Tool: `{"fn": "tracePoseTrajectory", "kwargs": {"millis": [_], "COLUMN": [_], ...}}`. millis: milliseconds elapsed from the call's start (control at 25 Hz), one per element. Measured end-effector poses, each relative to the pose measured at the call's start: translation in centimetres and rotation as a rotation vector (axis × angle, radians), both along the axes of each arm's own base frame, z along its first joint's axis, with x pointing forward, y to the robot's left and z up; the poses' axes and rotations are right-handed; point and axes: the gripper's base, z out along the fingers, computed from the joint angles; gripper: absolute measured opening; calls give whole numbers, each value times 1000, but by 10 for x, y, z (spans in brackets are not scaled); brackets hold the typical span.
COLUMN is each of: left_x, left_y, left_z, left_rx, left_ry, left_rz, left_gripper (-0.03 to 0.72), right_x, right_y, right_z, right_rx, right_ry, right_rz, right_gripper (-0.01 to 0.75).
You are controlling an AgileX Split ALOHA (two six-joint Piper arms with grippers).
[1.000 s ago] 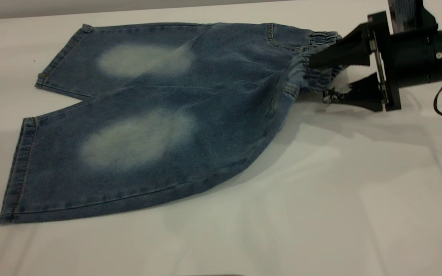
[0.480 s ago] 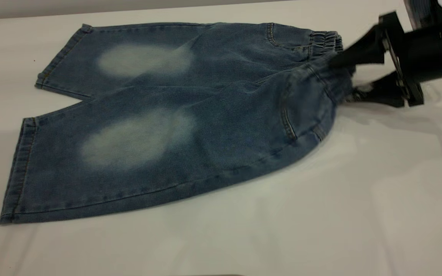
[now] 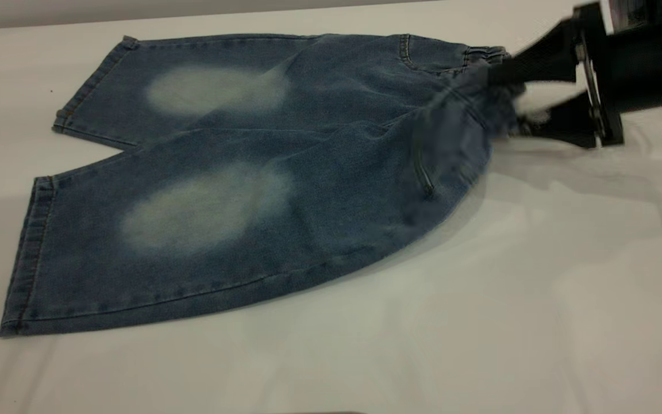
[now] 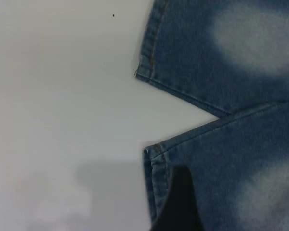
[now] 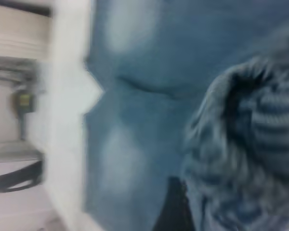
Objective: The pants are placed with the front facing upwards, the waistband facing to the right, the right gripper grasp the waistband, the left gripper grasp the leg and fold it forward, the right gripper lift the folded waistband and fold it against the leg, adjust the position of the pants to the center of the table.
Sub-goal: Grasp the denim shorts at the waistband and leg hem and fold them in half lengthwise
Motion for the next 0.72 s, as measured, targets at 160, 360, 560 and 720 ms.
{"fn": "tracePoseTrajectory", "kwargs": {"millis": [160, 360, 560, 720], "left_x": [0, 0, 0, 0], "left_y": [0, 0, 0, 0], "left_z": [0, 0, 0, 0], "left_rx": [0, 0, -2, -9], "left_ry": [0, 0, 0, 0], "left_rz": [0, 0, 2, 9], "left_gripper": [547, 547, 547, 547], "right_x": [-3, -4, -5, 0], "right_y": [-3, -1, -7, -11], "right_z": [-6, -4, -13, -14], "right_rx": [-60, -64, -255, -352], "right_ry": [50, -39, -180, -281], "right_rz": [12, 76, 188, 220], "right_gripper": [511, 511, 510, 507]}}
